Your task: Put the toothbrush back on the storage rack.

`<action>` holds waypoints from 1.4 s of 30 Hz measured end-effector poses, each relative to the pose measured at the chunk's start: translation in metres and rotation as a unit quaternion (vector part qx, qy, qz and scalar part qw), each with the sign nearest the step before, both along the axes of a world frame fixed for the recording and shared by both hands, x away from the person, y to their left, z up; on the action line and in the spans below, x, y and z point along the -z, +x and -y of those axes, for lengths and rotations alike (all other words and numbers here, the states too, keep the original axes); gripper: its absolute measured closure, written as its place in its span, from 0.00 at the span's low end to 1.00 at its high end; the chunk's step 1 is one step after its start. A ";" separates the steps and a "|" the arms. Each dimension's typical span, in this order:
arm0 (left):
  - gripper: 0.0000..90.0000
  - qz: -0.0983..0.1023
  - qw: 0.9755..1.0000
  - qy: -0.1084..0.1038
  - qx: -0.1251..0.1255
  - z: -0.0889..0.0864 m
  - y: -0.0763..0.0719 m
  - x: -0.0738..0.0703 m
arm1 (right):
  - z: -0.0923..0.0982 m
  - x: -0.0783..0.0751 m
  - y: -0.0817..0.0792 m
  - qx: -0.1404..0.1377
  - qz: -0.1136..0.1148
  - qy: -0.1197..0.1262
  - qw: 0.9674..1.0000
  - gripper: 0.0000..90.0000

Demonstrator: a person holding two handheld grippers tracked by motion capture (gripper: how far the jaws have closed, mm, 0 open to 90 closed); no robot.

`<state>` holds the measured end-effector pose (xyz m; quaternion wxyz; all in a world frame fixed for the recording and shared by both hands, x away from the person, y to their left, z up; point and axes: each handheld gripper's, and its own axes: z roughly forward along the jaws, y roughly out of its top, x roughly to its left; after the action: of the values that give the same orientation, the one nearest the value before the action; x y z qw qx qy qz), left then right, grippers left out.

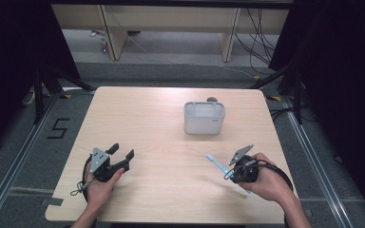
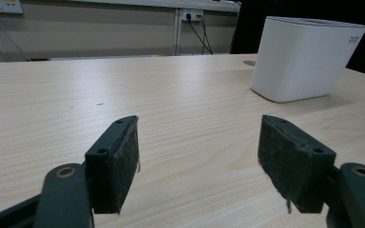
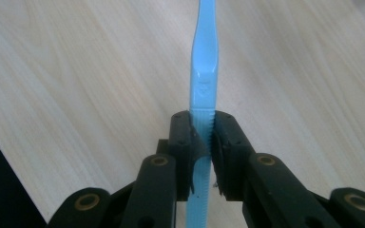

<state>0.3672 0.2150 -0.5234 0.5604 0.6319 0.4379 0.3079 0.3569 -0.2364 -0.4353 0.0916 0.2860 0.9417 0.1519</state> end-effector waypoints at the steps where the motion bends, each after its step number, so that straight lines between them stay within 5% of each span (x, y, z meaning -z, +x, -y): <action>1: 0.33 0.000 1.000 0.000 0.000 0.000 0.000 0.000 | 0.000 0.000 -0.001 0.010 -0.001 0.011 1.000 0.88; 10: 0.33 0.000 1.000 0.000 0.000 0.000 0.000 0.000 | 0.003 -0.002 -0.002 0.013 0.008 0.040 0.999 0.88; 11: 0.33 0.000 1.000 0.000 0.000 0.000 0.000 0.000 | 0.004 -0.002 -0.001 0.006 0.025 0.048 0.998 0.88; 19: 0.33 0.000 1.000 0.001 0.000 0.000 0.000 0.000 | 0.007 -0.005 -0.002 0.015 0.054 0.071 0.996 0.88; 28: 0.33 0.000 1.000 0.001 0.000 0.000 0.000 0.000 | 0.009 -0.004 -0.003 0.037 0.054 0.093 0.994 0.88; 32: 0.33 0.000 1.000 0.001 0.000 0.000 0.000 0.000 | 0.012 -0.005 -0.001 0.017 0.078 0.087 0.993 0.88; 34: 0.33 0.000 1.000 0.001 0.000 0.000 0.000 0.000 | 0.010 -0.005 -0.003 0.033 0.069 0.105 0.992 0.88; 38: 0.33 0.000 1.000 0.000 0.000 0.000 0.000 0.000 | 0.010 -0.004 -0.002 0.028 0.095 0.117 0.988 0.88; 42: 0.33 0.000 1.000 0.000 0.000 0.000 0.000 0.000 | 0.011 -0.006 -0.002 0.025 0.096 0.123 0.987 0.88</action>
<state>0.3672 0.2151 -0.5234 0.5604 0.6318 0.4382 0.3079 0.3550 -0.2478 -0.4297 0.1496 0.3028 0.8952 0.2907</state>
